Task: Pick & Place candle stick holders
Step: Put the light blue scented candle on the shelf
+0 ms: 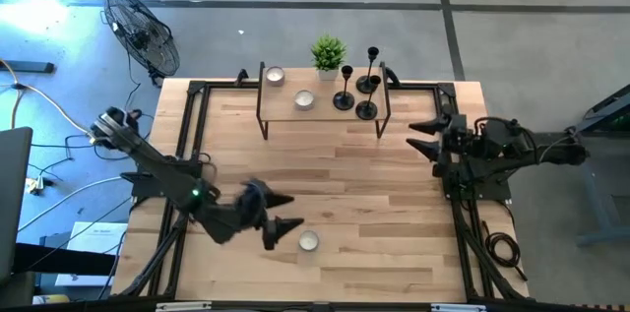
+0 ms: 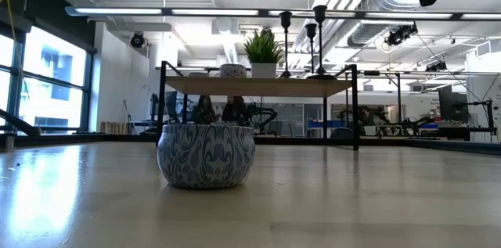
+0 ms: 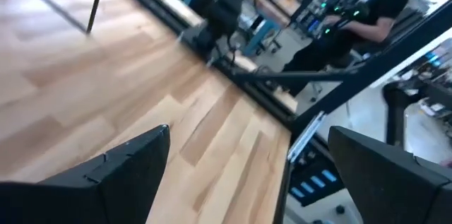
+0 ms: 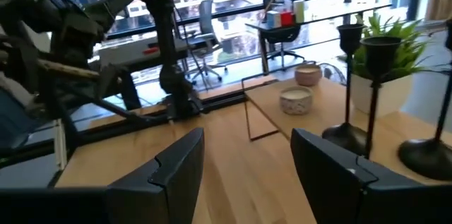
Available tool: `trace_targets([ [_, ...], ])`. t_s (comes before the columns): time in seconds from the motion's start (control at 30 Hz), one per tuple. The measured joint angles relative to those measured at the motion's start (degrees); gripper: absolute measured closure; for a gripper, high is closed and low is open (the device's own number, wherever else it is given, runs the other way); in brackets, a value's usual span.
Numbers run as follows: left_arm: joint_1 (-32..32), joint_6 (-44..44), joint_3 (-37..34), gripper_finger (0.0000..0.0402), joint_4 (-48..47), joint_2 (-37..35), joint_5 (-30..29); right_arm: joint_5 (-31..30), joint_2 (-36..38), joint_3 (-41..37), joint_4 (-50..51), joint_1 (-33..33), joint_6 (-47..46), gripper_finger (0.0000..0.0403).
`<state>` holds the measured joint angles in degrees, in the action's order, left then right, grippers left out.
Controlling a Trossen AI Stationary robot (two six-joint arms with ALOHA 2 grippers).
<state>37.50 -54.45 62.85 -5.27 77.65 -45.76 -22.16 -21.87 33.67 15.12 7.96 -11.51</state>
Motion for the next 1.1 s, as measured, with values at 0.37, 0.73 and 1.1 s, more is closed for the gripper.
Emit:
trace_targets([
  [0.37,0.00,-5.89,-0.09,0.0025,2.07,10.15,-4.24,3.88,-0.19,0.00,0.58,2.52,0.00,0.0197],
  [0.73,0.00,-7.66,1.78,0.0025,2.84,13.49,-5.00,4.76,-0.17,0.00,2.11,4.23,0.00,0.0197],
  [1.1,0.02,19.98,16.92,0.0025,12.95,13.67,-4.67,4.78,-0.17,0.00,4.36,5.32,1.06,0.0197],
])
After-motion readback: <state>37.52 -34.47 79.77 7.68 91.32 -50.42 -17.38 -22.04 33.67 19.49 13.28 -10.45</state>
